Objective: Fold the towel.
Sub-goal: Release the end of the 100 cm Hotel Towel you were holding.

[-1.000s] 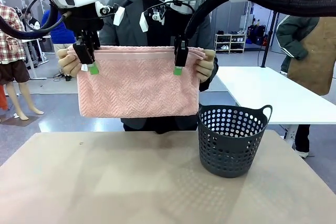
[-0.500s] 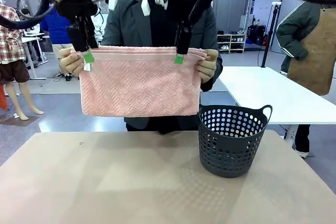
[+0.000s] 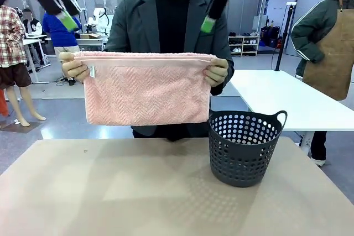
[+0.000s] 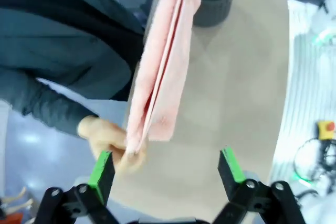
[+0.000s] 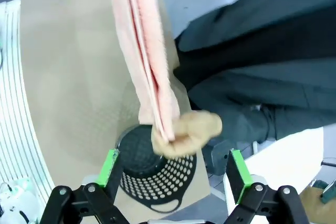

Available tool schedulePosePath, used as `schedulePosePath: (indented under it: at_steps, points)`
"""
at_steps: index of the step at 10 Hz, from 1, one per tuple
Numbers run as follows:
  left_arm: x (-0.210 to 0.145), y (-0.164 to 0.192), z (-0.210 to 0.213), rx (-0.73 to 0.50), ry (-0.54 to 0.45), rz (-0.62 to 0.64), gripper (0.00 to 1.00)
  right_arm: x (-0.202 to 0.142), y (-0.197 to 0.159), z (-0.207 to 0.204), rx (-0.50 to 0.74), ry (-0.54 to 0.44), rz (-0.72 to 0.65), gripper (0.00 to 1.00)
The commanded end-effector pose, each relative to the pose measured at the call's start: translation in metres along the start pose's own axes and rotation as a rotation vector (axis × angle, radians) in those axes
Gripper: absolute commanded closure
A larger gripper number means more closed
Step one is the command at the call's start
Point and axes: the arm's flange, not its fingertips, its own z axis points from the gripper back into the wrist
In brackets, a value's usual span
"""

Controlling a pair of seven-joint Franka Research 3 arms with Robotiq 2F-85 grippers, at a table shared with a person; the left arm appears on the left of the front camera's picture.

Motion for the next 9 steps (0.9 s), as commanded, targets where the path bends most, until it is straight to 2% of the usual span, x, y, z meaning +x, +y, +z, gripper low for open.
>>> schedulePosePath:
  at_steps: [1,4,6,9]
  points:
    - [-0.053,-0.029,0.016,0.064,-0.011,0.111,0.0,-0.064,0.026,0.014,-0.042,-0.041,-0.089,0.0]
    - [-0.115,-0.059,0.031,0.131,0.002,0.291,0.0,-0.125,0.06,0.035,-0.105,-0.036,-0.237,0.0]
    - [-0.141,-0.084,0.028,0.185,-0.009,0.368,0.0,-0.15,0.086,0.028,-0.131,-0.037,-0.296,0.0]
    - [-0.174,-0.118,0.017,0.182,-0.035,0.457,0.0,-0.184,0.123,0.012,-0.114,-0.093,-0.373,0.0]
